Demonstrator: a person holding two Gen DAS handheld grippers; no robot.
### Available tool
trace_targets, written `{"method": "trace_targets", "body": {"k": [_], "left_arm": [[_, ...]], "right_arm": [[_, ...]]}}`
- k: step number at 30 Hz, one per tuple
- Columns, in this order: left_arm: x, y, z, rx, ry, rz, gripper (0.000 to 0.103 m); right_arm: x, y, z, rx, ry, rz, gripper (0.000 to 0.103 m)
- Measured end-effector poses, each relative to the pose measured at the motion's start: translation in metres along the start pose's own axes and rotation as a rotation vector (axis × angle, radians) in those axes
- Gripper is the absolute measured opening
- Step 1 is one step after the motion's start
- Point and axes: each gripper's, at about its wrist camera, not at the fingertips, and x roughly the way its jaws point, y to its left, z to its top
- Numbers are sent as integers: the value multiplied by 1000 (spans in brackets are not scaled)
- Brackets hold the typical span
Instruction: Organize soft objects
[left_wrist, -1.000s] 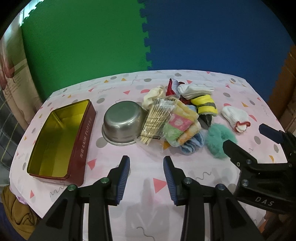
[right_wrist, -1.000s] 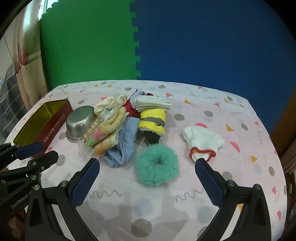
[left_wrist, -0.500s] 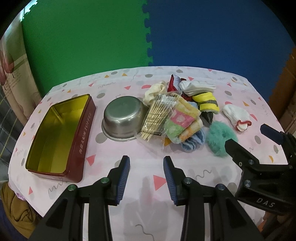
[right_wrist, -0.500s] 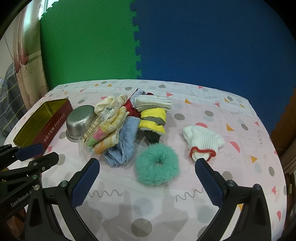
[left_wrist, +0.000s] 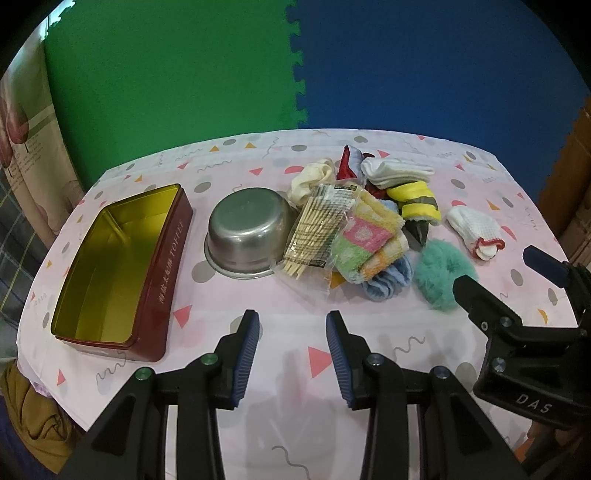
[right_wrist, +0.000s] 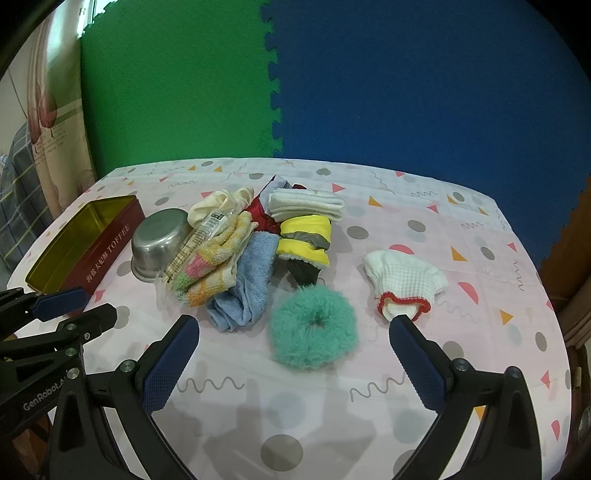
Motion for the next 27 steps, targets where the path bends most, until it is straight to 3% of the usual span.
{"method": "trace_targets", "body": {"k": [27], "left_arm": [[4, -1, -2, 0, 16, 7, 38]], "right_arm": [[0, -1, -2, 1, 4, 2, 102]]}}
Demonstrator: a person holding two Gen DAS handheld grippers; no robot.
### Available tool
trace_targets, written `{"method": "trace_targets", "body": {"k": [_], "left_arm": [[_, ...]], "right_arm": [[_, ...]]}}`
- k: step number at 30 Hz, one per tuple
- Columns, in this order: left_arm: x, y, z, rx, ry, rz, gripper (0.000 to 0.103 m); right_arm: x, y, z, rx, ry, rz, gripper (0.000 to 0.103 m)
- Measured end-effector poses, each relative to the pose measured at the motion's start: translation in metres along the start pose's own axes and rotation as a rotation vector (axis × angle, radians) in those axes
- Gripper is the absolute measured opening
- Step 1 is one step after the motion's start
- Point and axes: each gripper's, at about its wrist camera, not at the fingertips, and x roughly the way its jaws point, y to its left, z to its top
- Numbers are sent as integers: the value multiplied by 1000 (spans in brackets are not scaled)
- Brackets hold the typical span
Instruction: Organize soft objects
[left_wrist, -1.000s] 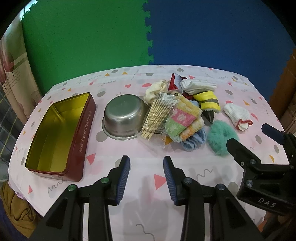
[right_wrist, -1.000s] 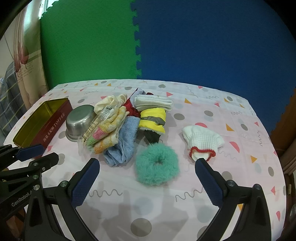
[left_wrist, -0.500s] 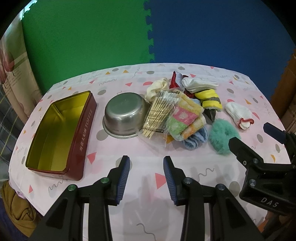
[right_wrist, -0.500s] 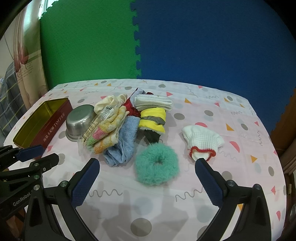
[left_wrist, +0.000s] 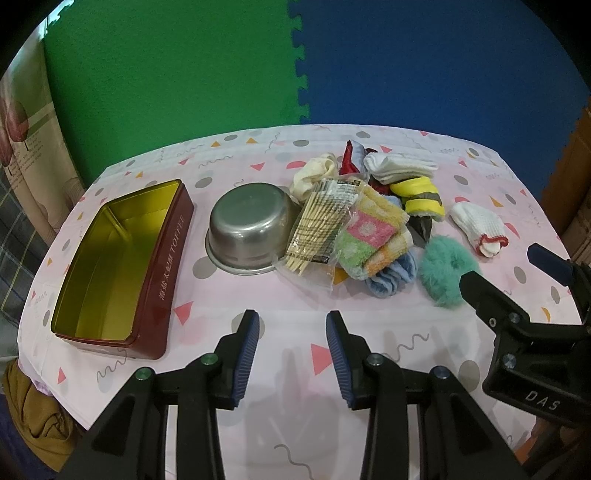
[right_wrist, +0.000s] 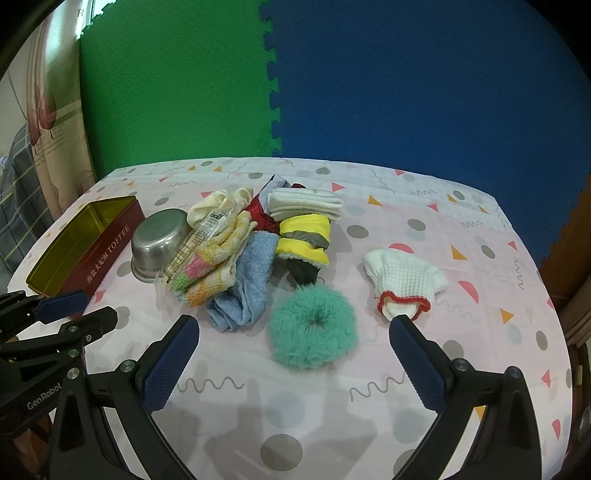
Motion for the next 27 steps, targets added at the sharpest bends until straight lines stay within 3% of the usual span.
{"method": "trace_targets", "body": {"k": [16, 22, 27], "left_arm": [[14, 20, -1, -19, 28, 10, 38], [26, 29, 0, -21, 46, 6, 38], [34, 28, 2, -6, 51, -11, 38]], "right_arm": [[17, -9, -5, 5, 55, -6, 100], [39, -19, -9, 37, 123, -5, 78], [56, -22, -10, 43, 171, -9, 74]]}}
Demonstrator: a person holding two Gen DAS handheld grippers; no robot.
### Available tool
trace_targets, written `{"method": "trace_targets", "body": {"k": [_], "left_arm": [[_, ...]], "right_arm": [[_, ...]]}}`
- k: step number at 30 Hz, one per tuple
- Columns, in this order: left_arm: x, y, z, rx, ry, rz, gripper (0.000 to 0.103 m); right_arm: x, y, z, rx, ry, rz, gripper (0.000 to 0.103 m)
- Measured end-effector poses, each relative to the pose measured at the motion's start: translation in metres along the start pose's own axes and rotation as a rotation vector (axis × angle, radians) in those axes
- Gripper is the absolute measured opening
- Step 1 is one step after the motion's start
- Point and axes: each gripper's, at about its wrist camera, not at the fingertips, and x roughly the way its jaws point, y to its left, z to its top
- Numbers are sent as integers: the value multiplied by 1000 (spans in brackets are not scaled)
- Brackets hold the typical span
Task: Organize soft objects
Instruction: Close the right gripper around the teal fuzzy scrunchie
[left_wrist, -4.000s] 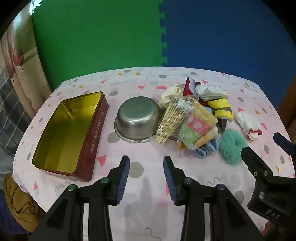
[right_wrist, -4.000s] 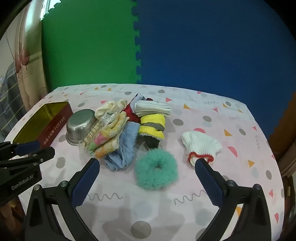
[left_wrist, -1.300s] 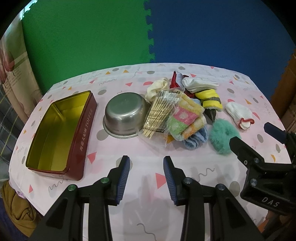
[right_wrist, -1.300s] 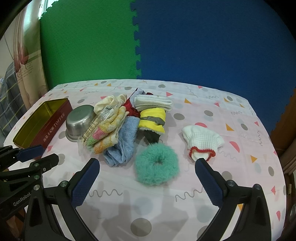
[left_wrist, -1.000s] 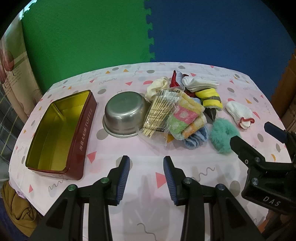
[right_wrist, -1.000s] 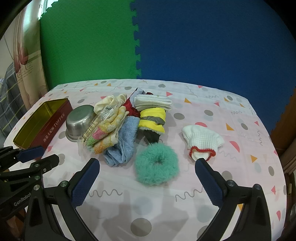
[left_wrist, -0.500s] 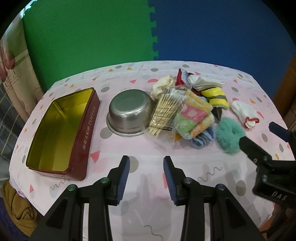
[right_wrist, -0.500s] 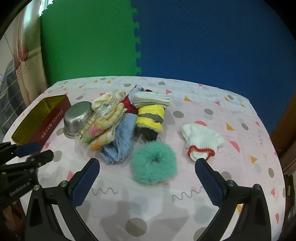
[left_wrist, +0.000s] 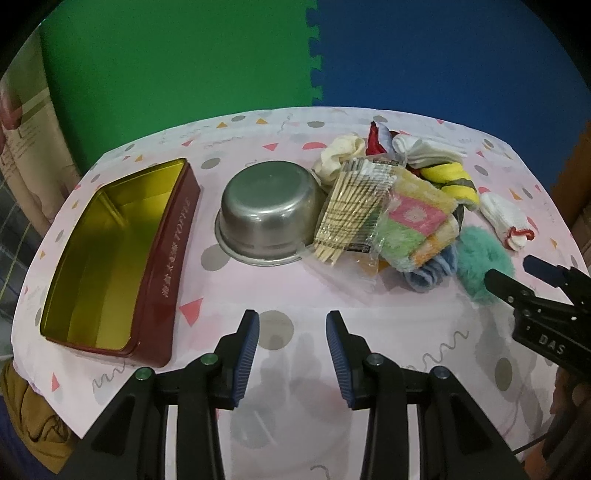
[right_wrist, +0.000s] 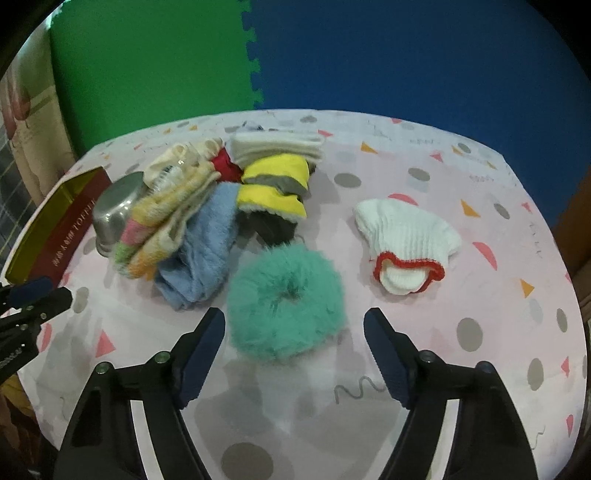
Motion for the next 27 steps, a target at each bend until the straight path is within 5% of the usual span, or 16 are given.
{"method": "trace_targets", "body": {"k": [8, 17, 27], "left_arm": [[8, -7, 9, 40, -5, -41, 38], [15, -15, 23, 58, 4, -99, 38], [14, -23, 43, 80, 8, -143, 38]], "right_arm": [[25, 5, 11, -23, 40, -12, 71], [37, 6, 16, -29, 48, -15, 42], [37, -6, 16, 4, 50, -9, 29]]}}
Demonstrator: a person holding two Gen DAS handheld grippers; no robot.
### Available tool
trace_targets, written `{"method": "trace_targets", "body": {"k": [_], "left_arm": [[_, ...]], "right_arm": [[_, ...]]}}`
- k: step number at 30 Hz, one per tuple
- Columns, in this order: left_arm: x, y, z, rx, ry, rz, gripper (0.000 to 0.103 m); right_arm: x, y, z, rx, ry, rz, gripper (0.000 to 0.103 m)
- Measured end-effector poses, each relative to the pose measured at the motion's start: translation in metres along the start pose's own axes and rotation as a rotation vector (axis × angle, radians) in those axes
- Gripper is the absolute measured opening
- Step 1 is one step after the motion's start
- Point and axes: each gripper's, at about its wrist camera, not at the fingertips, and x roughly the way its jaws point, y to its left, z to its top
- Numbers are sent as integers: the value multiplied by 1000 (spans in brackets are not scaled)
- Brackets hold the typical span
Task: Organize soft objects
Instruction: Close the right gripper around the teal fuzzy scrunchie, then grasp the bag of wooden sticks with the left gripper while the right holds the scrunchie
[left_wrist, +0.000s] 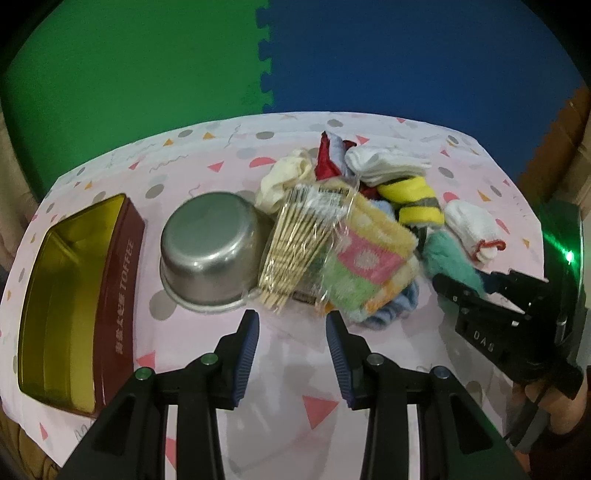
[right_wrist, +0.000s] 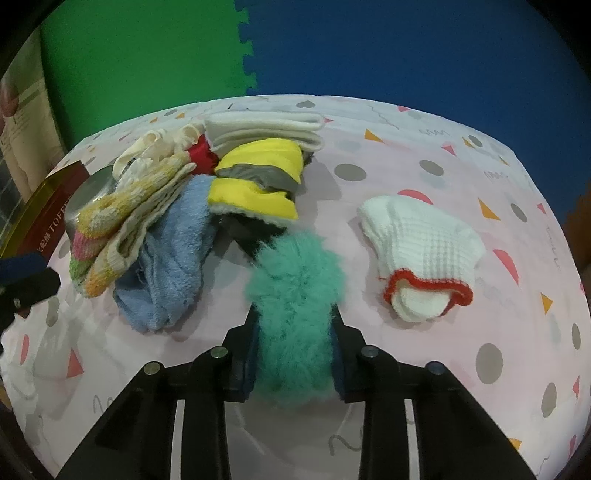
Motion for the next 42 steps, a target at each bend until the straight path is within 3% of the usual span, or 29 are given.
{"method": "trace_targets", "body": {"k": [13, 23, 30, 31, 33, 35, 42], "left_arm": [[17, -5, 42, 53, 21, -71, 39], [48, -16, 60, 62, 52, -40, 50], [59, -20, 72, 39, 62, -54, 50], [60, -20, 73, 31, 66, -64, 49], [61, -21, 74, 23, 68, -76, 30], [62, -21, 74, 21, 71, -60, 19], [55, -16, 73, 0, 60, -52, 7]], "right_arm": [[2, 2, -3, -8, -6, 8, 34], [1, 1, -5, -4, -13, 19, 37], [1, 0, -5, -4, -15, 32, 39], [1, 0, -5, -5, -16, 33, 39], [1, 0, -5, -6, -16, 34, 40], [1, -1, -5, -4, -16, 37, 40], [1, -1, -4, -6, -17, 35, 40]]}}
